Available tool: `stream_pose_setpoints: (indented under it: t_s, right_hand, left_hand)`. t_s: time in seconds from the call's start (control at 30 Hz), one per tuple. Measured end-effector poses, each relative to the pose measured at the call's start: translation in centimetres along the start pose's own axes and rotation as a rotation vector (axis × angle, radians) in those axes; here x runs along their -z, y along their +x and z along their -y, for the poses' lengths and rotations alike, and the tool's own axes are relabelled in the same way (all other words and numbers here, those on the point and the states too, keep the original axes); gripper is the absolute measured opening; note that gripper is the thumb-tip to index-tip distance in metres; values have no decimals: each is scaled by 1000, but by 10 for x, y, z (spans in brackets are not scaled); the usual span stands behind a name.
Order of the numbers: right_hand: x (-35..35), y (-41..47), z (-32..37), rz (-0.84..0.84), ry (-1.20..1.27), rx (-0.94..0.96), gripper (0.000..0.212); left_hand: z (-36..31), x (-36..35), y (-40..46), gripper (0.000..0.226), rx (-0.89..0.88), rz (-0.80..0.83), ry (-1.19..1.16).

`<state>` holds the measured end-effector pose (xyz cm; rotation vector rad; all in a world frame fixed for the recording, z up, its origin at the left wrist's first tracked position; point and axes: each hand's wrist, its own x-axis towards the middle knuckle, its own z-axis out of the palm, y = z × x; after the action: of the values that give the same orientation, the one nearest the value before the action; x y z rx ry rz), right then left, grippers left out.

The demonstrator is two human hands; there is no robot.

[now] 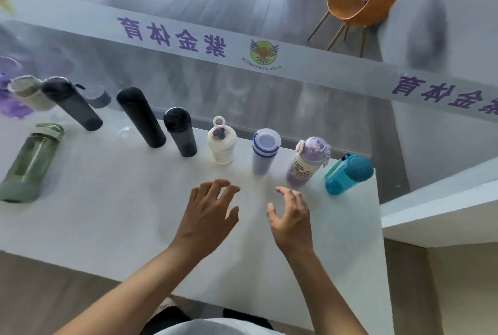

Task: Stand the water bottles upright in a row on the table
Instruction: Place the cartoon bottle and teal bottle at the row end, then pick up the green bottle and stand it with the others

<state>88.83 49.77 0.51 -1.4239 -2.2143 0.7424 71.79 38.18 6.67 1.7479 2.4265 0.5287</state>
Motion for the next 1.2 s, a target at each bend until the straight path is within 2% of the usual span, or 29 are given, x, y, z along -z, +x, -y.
stream_pose_setpoints:
  t_s: [0.1, 0.23, 0.47, 0.7, 0.87, 1.03, 1.13, 1.2]
  right_hand:
    - [-24, -16, 51, 32, -39, 153, 41]
    - [-58, -40, 117, 95, -28, 264, 41]
    - [-125, -77, 220, 212, 0, 367, 40]
    - [-184, -94, 293, 373, 14, 431, 39]
    - [-224, -72, 338, 491, -7, 456, 39]
    - [-275, -28, 378, 582, 17, 463, 42]
    - [-311, 8, 403, 646, 11, 442, 43]
    - [-336, 31, 418, 696, -8, 412, 45]
  left_hand:
    - [37, 21, -29, 37, 84, -13, -2]
    - [93, 50, -70, 36, 186, -40, -4]
    - [190, 92, -138, 34, 354, -153, 12]
    - [259, 115, -192, 31, 555, -208, -16]
    - [304, 116, -202, 36, 671, -229, -34]
    - [351, 121, -186, 37, 715, -221, 20]
    - [387, 120, -161, 33, 745, -182, 77]
    - [415, 115, -142, 39, 771, -116, 101]
